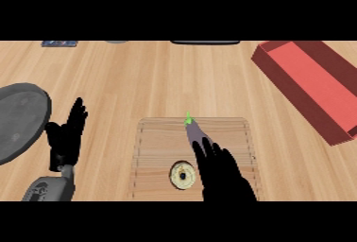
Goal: Pick the cupcake from the cutting board and place it in the cardboard box
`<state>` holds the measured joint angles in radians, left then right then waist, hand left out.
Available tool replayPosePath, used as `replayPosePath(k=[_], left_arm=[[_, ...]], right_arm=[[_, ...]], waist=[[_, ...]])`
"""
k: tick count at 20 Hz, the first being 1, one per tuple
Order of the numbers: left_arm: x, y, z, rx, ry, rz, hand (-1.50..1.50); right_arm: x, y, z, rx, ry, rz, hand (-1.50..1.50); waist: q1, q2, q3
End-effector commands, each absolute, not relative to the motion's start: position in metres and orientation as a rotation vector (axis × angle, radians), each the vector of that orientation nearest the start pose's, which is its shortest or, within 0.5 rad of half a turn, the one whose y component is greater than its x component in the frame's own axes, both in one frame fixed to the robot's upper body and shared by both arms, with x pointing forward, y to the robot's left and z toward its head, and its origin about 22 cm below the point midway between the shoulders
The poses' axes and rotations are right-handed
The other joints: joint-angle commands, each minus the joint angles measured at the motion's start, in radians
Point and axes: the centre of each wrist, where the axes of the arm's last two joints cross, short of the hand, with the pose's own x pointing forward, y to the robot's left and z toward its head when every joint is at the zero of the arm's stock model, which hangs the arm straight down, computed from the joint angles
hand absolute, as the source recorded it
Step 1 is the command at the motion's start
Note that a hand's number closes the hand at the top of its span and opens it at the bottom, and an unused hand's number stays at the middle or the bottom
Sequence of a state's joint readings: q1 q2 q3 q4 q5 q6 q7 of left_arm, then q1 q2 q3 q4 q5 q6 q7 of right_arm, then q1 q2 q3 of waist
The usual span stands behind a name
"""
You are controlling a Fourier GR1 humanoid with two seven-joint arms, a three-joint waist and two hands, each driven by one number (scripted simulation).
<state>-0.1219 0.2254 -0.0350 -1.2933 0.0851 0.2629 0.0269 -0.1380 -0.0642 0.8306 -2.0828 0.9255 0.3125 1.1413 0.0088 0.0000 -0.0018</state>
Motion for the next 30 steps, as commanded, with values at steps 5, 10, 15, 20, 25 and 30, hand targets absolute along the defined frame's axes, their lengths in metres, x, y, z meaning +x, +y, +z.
replayPosePath(k=[5,10,15,20,25,30], left_arm=[[0.269,0.27,-0.022,0.294,-1.387,0.041,0.0],[0.27,0.277,-0.032,0.302,-1.373,0.048,0.0],[0.268,0.278,-0.03,0.322,-1.386,0.048,0.0],[0.264,0.28,-0.027,0.283,-1.385,0.049,0.0],[0.255,0.278,-0.026,0.306,-1.372,0.046,0.0],[0.265,0.279,-0.026,0.313,-1.374,0.065,0.0]], right_arm=[[0.155,-0.037,0.122,-0.804,-0.973,1.013,-1.5],[0.159,-0.029,0.111,-0.795,-0.948,1.006,-1.5],[0.165,-0.026,0.111,-0.812,-0.931,0.993,-1.5],[0.176,-0.023,0.102,-0.8,-0.881,0.998,-1.5],[0.187,-0.017,0.087,-0.827,-0.847,0.976,-1.5],[0.2,-0.019,0.097,-0.851,-0.825,1.021,-1.5]], waist=[[0.004,-0.002,0.0],[-0.002,0.0,0.0],[-0.003,-0.002,0.0],[0.004,-0.003,0.0],[0.01,-0.003,0.001],[0.001,-0.002,0.0]])
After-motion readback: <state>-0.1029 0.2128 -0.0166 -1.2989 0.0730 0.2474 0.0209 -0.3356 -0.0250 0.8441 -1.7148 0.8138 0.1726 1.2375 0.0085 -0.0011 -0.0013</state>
